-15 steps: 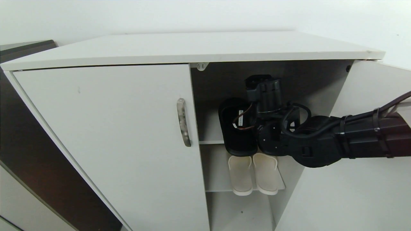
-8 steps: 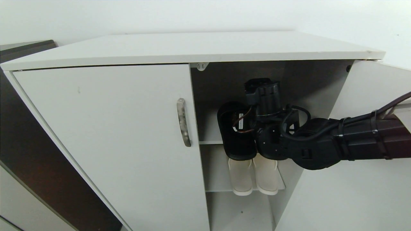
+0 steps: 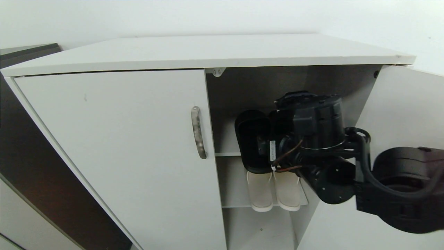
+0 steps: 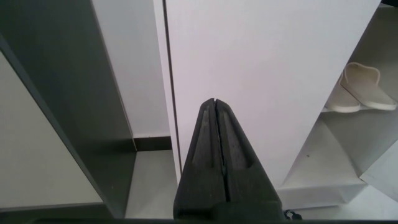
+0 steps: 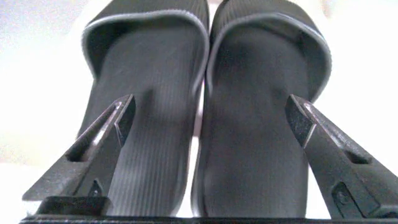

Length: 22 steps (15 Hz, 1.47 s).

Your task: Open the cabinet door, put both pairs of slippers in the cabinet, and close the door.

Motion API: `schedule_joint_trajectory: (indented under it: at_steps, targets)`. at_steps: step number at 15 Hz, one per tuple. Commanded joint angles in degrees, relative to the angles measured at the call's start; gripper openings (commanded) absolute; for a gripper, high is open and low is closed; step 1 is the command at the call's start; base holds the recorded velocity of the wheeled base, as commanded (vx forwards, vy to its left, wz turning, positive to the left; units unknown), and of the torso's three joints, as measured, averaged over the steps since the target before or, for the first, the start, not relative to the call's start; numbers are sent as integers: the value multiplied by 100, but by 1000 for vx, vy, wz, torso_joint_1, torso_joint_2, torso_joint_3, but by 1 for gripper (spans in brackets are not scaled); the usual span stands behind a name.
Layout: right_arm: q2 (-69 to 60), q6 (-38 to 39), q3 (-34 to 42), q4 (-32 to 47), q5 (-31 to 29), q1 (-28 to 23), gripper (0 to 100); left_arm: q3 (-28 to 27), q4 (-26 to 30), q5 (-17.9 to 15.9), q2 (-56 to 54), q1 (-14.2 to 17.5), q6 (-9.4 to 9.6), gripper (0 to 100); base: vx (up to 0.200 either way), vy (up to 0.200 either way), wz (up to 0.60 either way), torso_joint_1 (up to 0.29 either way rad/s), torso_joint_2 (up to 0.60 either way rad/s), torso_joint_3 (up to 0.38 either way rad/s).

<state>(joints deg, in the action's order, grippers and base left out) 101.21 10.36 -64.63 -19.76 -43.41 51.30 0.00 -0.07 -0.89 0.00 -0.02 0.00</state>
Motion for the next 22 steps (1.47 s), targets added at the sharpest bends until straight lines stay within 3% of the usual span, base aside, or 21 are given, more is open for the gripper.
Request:
schedule_joint_trajectory:
  at_steps: [1, 13, 22]
  targets:
    - [-866, 18, 592, -116, -1, 319, 0, 0, -1, 1, 0, 2, 0, 0, 0, 0, 0, 0, 0, 0]
    - [-971, -17, 1049, -362, 17, 460, 0, 0, -1, 1, 0, 2, 0, 0, 0, 0, 0, 0, 0, 0]
    - [-936, -25, 1120, -362, 17, 460, 0, 0, -1, 1, 0, 2, 0, 0, -200, 0, 0, 4, 3, 4]
